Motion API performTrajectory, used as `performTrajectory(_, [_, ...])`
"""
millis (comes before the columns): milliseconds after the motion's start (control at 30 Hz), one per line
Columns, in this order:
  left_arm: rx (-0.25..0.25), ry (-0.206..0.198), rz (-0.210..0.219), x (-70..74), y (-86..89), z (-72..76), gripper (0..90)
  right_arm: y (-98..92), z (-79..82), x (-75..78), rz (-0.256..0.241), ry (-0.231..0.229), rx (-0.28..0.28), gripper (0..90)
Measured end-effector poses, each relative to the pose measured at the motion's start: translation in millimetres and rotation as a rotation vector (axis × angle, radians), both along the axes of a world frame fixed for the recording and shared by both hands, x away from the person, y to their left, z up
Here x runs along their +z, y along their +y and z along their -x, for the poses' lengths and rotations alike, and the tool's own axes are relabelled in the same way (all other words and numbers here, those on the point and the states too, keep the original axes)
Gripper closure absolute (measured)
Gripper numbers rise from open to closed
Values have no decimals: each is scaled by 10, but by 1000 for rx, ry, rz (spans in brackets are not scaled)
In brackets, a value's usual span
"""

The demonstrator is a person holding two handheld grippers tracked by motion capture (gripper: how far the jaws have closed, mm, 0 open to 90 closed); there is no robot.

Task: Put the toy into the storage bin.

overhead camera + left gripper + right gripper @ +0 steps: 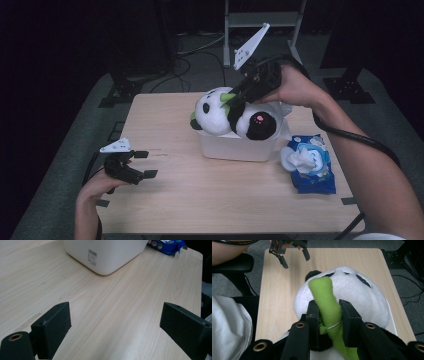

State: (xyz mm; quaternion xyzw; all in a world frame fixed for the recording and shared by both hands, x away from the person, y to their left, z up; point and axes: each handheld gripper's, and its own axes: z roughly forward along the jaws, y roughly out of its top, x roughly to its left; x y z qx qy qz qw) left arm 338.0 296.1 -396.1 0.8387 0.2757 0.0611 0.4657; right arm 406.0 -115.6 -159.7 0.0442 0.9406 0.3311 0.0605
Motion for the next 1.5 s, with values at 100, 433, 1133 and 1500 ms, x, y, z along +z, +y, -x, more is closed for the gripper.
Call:
performTrajectory(100, [2, -4, 8, 9, 12, 4, 86, 0, -60, 12, 5, -3, -6, 706])
performTrajectory(433, [4, -13, 10, 39, 41, 17, 86, 17, -289, -20, 13, 4, -19, 706])
performTrajectory(1133, [21, -12, 5, 31, 76, 14, 86, 0, -592, -201, 19, 33, -26, 706])
performTrajectory(1500, [28, -19, 19, 43, 104, 17, 87, 16, -759, -444, 31, 64, -15, 706])
